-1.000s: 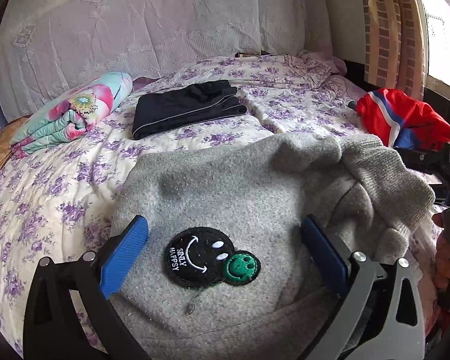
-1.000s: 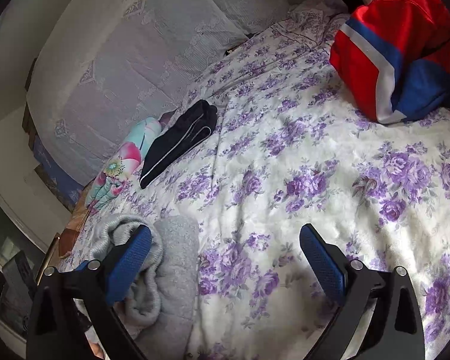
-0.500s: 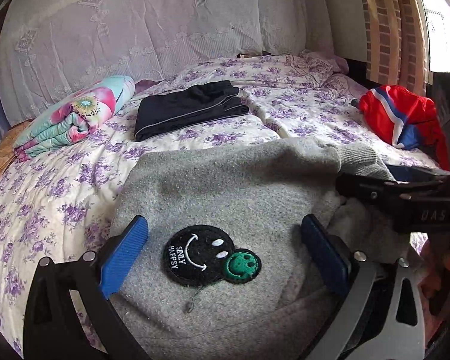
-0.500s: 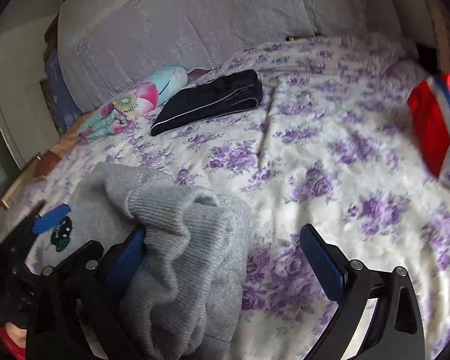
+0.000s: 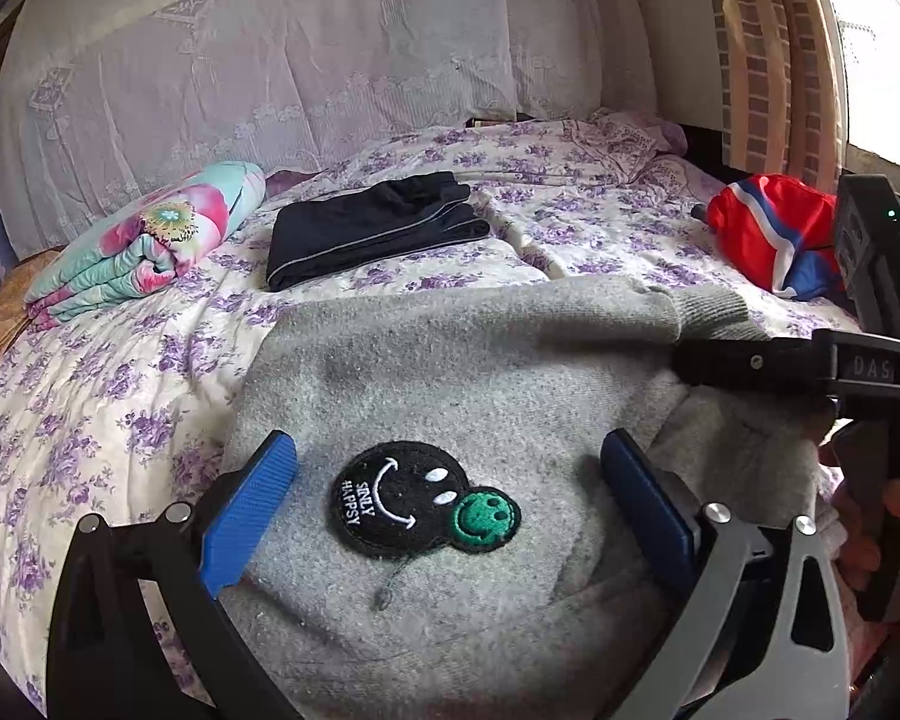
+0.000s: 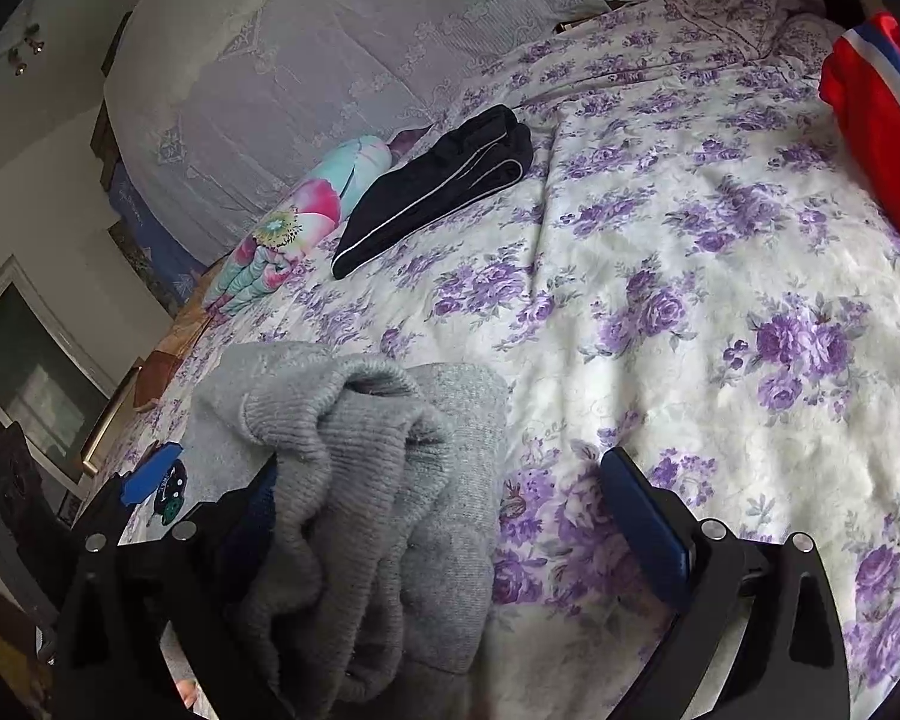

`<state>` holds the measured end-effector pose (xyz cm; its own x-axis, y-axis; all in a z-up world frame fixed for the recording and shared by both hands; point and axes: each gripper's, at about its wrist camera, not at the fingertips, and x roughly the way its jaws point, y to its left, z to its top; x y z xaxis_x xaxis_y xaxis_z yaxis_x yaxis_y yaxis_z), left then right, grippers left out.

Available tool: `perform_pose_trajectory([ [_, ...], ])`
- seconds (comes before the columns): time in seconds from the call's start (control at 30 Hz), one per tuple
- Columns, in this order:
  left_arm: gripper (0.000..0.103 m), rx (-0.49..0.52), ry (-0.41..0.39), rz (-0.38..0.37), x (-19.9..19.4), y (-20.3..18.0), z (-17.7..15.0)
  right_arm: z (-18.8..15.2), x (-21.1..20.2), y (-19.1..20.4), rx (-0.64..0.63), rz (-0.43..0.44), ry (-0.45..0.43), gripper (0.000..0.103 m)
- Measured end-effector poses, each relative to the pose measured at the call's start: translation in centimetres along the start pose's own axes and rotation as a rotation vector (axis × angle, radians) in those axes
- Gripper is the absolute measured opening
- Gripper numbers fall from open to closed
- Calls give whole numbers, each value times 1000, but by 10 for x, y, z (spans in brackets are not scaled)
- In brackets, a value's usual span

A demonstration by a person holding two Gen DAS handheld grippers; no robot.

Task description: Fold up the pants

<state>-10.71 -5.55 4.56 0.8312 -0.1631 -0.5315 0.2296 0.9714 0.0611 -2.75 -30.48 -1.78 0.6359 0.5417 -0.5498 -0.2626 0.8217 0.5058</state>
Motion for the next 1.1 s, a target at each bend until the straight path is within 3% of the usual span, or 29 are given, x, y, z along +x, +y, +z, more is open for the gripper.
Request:
perform_pose_trajectory([
  [0.1,99,-11,-7,-76,-11,12,-9,0,0,-1,9,6,4,100],
  [0.2,99,-66,-17,-100,-26,32,-20,0,2,-4,34,34,14,100],
  [0.3,99,-171,-20,-42,-40,59,-32,-1,1,-9,62,58,13,100],
  [0.43,99,-337,17,-53,-42,101,-44,-1,1,-7,61,50,10,100],
  [0.5,99,-397,63,-75,-30,113,-49,-1,-5,-1,49,6,-13,100],
  [0.6,99,-450,134,-120,-10,115,-63,-9,-38,34,-74,-102,-174,100],
  [0.7,99,-468,130,-153,-11,119,-66,-25,-62,96,-333,-79,-285,100],
  [0.77,99,-475,133,-163,-10,119,-66,-39,-53,137,-529,-121,-255,100],
  [0.87,99,-471,131,-156,-11,117,-67,-67,-14,166,-731,-259,-132,100],
  [0.9,99,-471,131,-155,-11,118,-67,-76,3,163,-756,-307,-73,100],
  [0.93,99,-468,138,-151,-10,117,-67,-84,7,156,-755,-316,-90,100],
  [0.97,99,-460,139,-155,-10,118,-66,-86,-1,152,-732,-291,-125,100],
  [1.1,99,-455,130,-161,-12,117,-67,-87,-10,144,-707,-250,-109,100],
])
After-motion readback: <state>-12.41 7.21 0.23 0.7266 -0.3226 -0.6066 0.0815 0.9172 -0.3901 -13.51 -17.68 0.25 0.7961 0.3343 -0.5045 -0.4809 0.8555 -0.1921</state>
